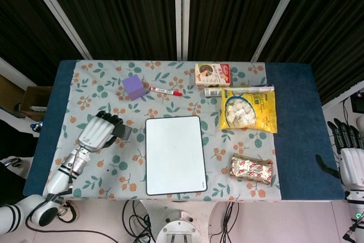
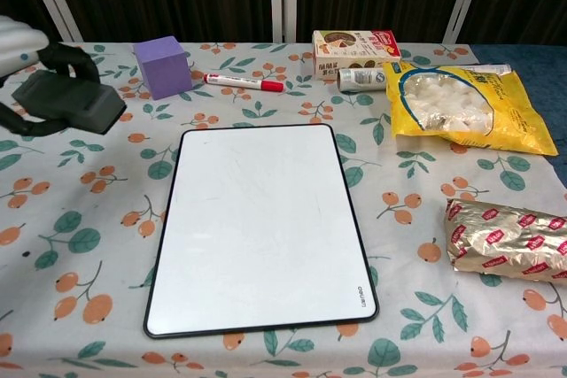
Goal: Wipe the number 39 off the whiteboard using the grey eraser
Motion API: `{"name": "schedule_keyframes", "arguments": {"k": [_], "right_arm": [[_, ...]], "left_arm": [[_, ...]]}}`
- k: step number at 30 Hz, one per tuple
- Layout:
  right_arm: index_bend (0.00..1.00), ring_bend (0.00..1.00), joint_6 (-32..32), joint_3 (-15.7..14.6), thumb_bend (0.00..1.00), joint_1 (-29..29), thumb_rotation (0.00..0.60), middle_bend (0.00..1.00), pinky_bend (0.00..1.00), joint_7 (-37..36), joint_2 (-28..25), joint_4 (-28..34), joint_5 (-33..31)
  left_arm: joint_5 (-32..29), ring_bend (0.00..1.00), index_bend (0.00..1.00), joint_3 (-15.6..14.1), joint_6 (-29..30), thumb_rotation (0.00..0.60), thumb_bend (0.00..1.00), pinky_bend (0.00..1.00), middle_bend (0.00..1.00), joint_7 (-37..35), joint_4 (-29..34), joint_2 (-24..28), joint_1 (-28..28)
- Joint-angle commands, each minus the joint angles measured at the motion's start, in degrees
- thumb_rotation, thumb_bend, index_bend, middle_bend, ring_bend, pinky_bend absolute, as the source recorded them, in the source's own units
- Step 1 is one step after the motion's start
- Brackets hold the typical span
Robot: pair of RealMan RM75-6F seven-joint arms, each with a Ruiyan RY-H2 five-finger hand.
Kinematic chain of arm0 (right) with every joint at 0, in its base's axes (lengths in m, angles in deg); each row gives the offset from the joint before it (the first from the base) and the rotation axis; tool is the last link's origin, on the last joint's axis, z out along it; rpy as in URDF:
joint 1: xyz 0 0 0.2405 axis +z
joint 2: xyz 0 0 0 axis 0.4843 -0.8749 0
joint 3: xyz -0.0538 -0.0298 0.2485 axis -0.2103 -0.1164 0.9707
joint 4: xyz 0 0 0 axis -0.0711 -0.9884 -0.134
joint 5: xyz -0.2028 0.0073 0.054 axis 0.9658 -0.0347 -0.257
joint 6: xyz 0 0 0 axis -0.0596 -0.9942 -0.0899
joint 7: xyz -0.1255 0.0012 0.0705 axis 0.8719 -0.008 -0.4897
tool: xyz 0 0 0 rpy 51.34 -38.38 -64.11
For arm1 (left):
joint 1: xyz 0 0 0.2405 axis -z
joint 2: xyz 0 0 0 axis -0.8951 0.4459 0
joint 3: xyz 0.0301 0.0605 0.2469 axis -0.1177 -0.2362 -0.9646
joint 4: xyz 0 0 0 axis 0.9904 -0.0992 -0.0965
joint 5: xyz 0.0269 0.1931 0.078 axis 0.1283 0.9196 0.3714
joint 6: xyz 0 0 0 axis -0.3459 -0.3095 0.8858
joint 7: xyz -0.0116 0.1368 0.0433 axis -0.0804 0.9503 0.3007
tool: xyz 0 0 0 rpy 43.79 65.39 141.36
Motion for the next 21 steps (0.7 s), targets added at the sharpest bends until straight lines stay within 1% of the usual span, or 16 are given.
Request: {"name": "schedule_keyframes", "arguments": {"k": [1, 5, 9, 12, 14, 15, 17, 18, 19, 20, 21], "right_arm": [[0.0, 0.0, 0.6, 0.1, 0.21, 0.5, 0.6, 0.0, 0.0, 1.1, -0.3, 1.2, 0.0], [0.0, 0.0, 0.7, 0.0, 0.21, 0.8, 0.6, 0.0, 0.0, 2.8, -0.3, 1.9, 0.0], [0.0, 0.0, 1.0, -0.2, 0.21, 0.8, 0.6, 0.0, 0.0, 3.7, -0.2, 2.5, -0.2], [0.0, 0.0, 0.7, -0.3, 0.21, 0.7, 0.6, 0.0, 0.0, 3.8, 0.1, 2.3, -0.3], [0.0, 0.0, 0.8, -0.6, 0.21, 0.5, 0.6, 0.0, 0.0, 3.6, 0.2, 2.0, -0.5], [0.0, 0.0, 0.8, -0.7, 0.21, 0.4, 0.6, 0.0, 0.0, 3.6, 0.1, 2.0, -0.5], [0.0, 0.0, 0.7, -0.9, 0.21, 0.2, 0.6, 0.0, 0.0, 3.7, 0.0, 1.9, -0.3], [0.0, 0.0, 0.5, -0.9, 0.21, 0.2, 0.6, 0.0, 0.0, 3.7, -0.1, 1.9, -0.3], [0.0, 0.0, 0.3, -0.9, 0.21, 0.1, 0.6, 0.0, 0.0, 3.6, -0.1, 1.8, -0.2], [0.0, 0.0, 0.1, -0.9, 0.21, 0.1, 0.6, 0.0, 0.0, 3.5, 0.0, 1.6, -0.2], [0.0, 0.0, 0.2, -0.9, 0.21, 0.1, 0.6, 0.0, 0.0, 3.3, 0.1, 1.5, -0.1]], "left_arm": [[2.5, 0.53, 0.73, -1.8, 1.5, 0.6, 0.5, 0.31, 0.63, -3.2, -2.3, -0.8, -1.7], [5.7, 0.53, 0.71, -3.1, 2.0, 0.6, 0.47, 0.31, 0.63, -4.5, -6.0, -3.5, -2.1], [6.5, 0.52, 0.67, -4.0, -0.4, 0.6, 0.44, 0.31, 0.62, -5.5, -8.8, -6.4, -1.7], [6.5, 0.5, 0.61, -4.0, -2.1, 0.6, 0.41, 0.31, 0.61, -6.2, -10.8, -7.8, -1.3], [5.9, 0.44, 0.55, -4.0, -3.7, 0.6, 0.37, 0.31, 0.57, -7.8, -11.4, -8.3, -1.0], [5.7, 0.39, 0.49, -4.1, -4.5, 0.6, 0.33, 0.3, 0.52, -8.4, -11.5, -8.2, -0.8], [6.3, 0.29, 0.33, -4.5, -5.3, 0.6, 0.26, 0.28, 0.37, -9.7, -11.4, -7.8, -0.5], [6.6, 0.24, 0.23, -4.6, -5.2, 0.6, 0.23, 0.27, 0.28, -10.1, -11.4, -7.6, -0.5], [6.8, 0.19, 0.16, -4.6, -5.0, 0.6, 0.22, 0.26, 0.2, -10.6, -11.3, -7.3, -0.6], [6.9, 0.15, 0.1, -4.7, -4.8, 0.6, 0.21, 0.24, 0.12, -11.1, -11.2, -7.1, -0.8], [6.8, 0.14, 0.08, -4.7, -4.7, 0.6, 0.2, 0.23, 0.09, -11.4, -10.9, -6.8, -0.9]]}}
